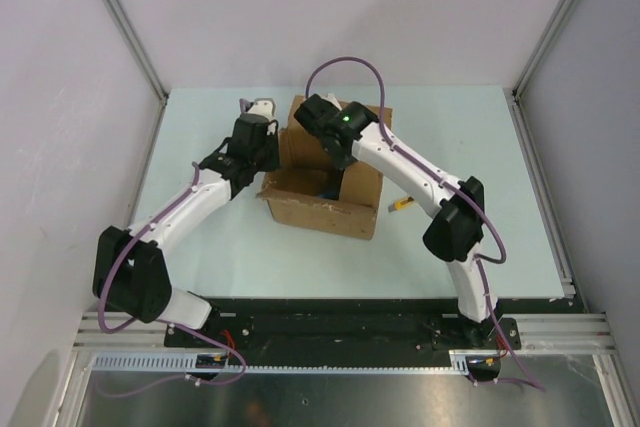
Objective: Unpack the express box
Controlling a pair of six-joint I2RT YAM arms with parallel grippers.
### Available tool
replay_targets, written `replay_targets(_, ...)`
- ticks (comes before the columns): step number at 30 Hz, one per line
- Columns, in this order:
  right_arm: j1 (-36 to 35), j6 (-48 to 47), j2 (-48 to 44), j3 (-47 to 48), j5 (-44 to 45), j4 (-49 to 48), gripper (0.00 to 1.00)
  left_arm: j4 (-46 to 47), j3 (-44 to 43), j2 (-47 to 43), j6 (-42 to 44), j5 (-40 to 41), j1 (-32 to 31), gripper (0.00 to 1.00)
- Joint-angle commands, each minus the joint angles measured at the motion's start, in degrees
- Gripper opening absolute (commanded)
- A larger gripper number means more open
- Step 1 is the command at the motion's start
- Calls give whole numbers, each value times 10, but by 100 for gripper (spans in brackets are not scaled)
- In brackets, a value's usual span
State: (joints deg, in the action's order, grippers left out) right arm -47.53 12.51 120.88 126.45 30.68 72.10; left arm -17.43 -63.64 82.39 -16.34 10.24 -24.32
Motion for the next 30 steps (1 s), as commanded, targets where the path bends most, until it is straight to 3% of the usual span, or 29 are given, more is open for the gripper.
replay_targets(1,-30,-61,-38,-11,4,-47,30,-30,3,-22,-3,19,6,0)
replay_targets(4,-55,-113,-21,-9,14,-71,33,-30,4,-24,-4,22,6,0)
replay_targets(8,-56,-109,13,0,7,-76,28,-25,4,-25,-5,7,7,0)
replay_targets(13,-49,-122,-2,-72,-25,-162,25,-8,25,-44,-20,-14,11,0)
replay_targets(17,-39,-124,20,-66,-29,-158,24,23,50,-61,-28,-33,11,0)
replay_targets(21,-37,-137,52,-4,28,-111,24,42,72,-70,-45,-60,12,0)
replay_targets(30,-54,-168,37,5,119,-81,29,42,70,-59,-54,-38,14,0)
